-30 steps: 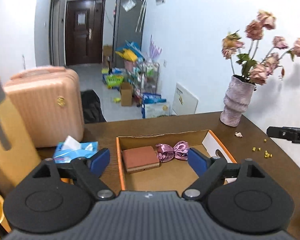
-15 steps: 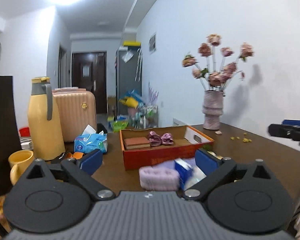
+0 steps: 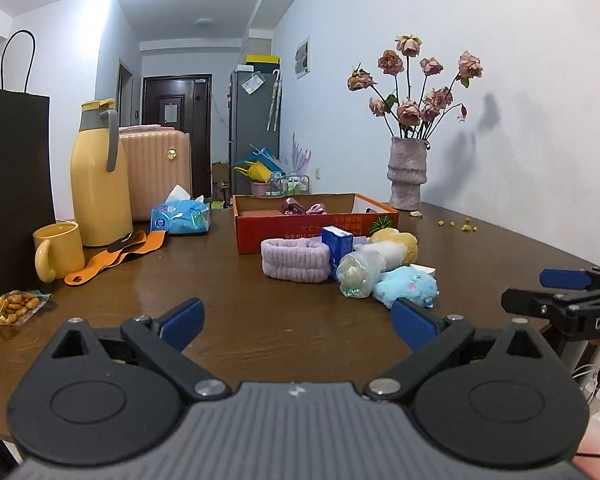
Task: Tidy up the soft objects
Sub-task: 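Withdraw both grippers back toward the remaining items, then lower both grippers onto the clear plastic bag and close them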
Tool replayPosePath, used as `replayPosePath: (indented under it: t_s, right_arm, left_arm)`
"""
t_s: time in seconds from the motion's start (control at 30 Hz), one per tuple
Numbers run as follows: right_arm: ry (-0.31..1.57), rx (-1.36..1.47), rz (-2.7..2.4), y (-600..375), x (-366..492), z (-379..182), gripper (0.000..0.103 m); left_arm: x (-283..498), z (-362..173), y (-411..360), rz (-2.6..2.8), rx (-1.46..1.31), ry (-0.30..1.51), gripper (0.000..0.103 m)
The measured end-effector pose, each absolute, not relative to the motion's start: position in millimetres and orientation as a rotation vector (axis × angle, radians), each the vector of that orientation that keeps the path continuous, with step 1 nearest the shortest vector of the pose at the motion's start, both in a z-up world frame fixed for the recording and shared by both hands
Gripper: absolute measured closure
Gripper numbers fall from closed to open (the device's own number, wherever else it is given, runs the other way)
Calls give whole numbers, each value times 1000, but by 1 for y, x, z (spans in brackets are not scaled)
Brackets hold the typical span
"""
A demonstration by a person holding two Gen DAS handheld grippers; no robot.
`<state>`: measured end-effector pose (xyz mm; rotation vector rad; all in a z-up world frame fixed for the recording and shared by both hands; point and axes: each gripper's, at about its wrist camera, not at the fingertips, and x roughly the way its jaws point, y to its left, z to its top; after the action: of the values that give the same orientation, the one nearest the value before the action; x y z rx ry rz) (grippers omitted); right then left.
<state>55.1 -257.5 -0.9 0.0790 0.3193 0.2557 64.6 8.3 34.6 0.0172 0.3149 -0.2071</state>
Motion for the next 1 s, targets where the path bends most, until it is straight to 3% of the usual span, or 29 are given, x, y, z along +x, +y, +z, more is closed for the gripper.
replayPosePath:
  t_s: [0.17,0.33,0.4,0.53,0.6,0.83,1.0]
  right_arm:
    - [353,85,290,-257,70,-3,1]
    - [410,115,329,-260,91,-15,8]
    - [433,135,328,-261,104,-18,8]
    - [506,147,353,-260,139,-21,28]
    - [517,153,369,-259,155,-19,31]
    - [525,200,373,-260,233,-10,40]
    - [540,256,400,-262,282,-15,51]
  left_arm:
    - [81,28,1,-217,9,345,1]
    - [111,13,-10,-251,-3,417,2]
    - [127,9,-17,-272,1,433,6]
    - [165,11,-24,-284,-43,464,21]
    - [187,12,-25,-302,-94,492,29]
    - [265,13,-31,-370,-240,588,37]
    - [304,5,-36,-441,-331,655,48]
